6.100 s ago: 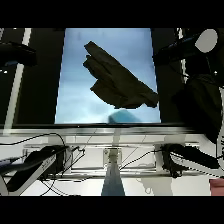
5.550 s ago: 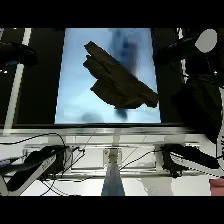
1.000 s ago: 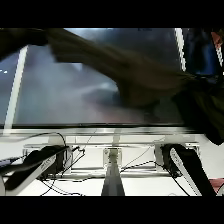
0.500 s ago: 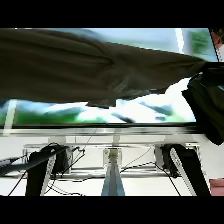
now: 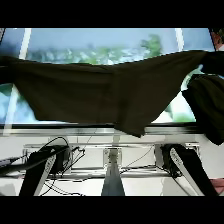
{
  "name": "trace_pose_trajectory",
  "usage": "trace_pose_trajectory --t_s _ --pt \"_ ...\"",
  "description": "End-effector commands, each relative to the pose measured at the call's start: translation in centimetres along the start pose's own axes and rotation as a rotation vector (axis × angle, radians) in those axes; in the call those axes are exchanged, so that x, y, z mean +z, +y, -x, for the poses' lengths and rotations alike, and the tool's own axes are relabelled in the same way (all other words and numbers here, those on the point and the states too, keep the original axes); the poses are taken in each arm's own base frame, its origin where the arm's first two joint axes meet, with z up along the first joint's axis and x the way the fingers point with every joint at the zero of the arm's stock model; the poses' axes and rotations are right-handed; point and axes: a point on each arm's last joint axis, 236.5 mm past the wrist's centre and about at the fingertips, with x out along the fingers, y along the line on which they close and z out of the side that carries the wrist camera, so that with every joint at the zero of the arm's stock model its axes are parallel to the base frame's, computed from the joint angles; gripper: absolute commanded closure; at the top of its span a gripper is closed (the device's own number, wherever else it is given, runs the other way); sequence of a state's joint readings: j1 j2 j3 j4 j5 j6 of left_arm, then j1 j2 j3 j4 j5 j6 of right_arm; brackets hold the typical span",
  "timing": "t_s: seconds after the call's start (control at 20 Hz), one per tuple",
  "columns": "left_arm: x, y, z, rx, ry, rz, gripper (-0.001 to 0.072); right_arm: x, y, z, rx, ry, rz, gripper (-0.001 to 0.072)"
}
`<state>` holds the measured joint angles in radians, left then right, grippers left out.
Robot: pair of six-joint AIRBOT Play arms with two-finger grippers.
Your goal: Fold the clothes and pants, and hang the long-sleeved shirts on hangers.
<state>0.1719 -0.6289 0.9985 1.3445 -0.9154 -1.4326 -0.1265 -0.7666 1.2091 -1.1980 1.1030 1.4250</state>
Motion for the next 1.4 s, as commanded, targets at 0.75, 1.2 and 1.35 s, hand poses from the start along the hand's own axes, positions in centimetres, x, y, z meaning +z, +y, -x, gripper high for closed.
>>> trace_pose_trajectory --t_s 0.75,1.2,1.35 --pt "-12.9 0.2 -20.5 -0.041 0.322 0.005 0.0084 -13.9 -14.7 -16.3 -0.193 0.575 -0.089 0.0281" --pt "-16.3 16.9 -9.6 0.258 0.512 0.199 0.0087 -30.0 -6.0 -11.9 0.281 0.898 -0.537 0.0362" --pt "-20.6 17.4 -8.4 0.210 0.652 0.363 0.0087 -31.6 -5.5 -14.3 0.241 0.792 -0.688 0.0265"
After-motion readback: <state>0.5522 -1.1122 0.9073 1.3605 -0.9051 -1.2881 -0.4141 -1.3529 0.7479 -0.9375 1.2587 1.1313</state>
